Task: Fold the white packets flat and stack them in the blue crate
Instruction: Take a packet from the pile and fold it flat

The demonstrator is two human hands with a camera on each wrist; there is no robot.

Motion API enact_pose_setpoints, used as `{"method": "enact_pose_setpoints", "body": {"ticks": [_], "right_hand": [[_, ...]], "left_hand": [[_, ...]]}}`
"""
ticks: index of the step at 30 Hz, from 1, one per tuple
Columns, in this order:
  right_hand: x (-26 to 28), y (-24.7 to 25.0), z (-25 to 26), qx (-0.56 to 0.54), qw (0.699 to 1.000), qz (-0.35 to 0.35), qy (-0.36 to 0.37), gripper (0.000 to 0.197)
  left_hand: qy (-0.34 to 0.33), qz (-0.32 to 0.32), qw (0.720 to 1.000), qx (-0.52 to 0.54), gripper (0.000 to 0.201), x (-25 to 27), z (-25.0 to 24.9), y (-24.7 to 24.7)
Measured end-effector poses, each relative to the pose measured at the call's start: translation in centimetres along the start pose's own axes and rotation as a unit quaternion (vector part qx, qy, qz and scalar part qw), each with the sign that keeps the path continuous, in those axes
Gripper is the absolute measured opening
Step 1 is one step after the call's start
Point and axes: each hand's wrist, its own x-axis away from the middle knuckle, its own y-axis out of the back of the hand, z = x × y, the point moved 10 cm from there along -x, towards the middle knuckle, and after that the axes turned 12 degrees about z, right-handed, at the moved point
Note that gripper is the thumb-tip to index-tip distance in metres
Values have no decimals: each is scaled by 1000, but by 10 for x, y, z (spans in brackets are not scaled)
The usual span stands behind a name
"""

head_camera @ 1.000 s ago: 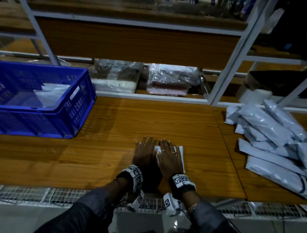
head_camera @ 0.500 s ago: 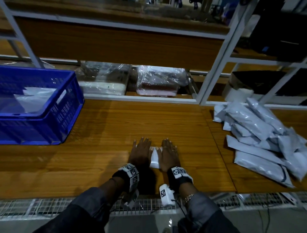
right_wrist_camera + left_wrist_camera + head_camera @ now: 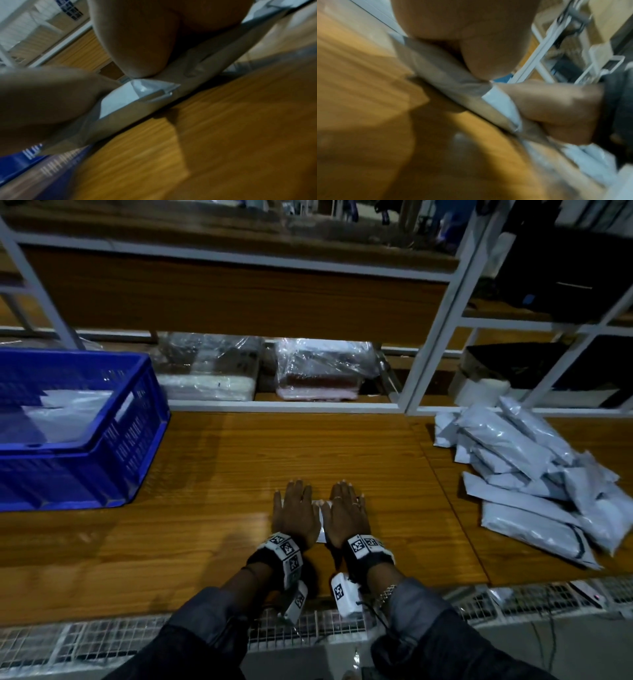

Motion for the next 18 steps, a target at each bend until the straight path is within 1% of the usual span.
{"method": "enact_pose_setpoints", "body": {"ticks": [2, 3, 5, 6, 9, 10, 11, 12, 13, 14, 16, 18], "right_hand": [[1, -3, 6, 30, 1000, -4, -3, 65], [2, -4, 8, 44, 999, -9, -6, 64], [2, -3, 9, 56, 998, -14, -8, 64], [2, -2, 9, 60, 998, -16, -4, 66], [2, -5, 10, 75, 997, -10, 4, 65], [1, -7, 10, 78, 997, -3, 1, 64], [-1, -8, 10, 76, 997, 5, -1, 63], [-3, -8, 8, 73, 997, 11, -2, 63], [-5, -6, 6, 71, 997, 15, -1, 63], [-9, -5, 4, 68, 997, 22, 9, 64], [-14, -6, 0, 38, 998, 46, 32, 67], [-14, -6, -19, -1, 998, 46, 39, 69]], "left_hand": [[11, 9, 1000, -4, 66, 3, -1, -5], [11, 11, 1000, 4, 72, 4, -2, -6], [5, -1, 1000, 29, 87, 2, -2, -6], [3, -13, 999, 38, 88, 1, -2, -7], [0, -59, 997, 56, 82, 1, -3, -4], [2, -60, 997, 49, 82, 0, -3, -4], [5, -45, 998, 40, 81, 1, -4, -4], [13, -15, 999, 36, 77, 0, -4, -6], [12, 4, 1000, 28, 70, -1, -6, -6], [4, 10, 1000, 19, 63, -2, -5, -5], [-20, 0, 999, 34, 59, 1, 2, -4], [-36, -40, 996, 64, 61, 3, 10, -1]]}}
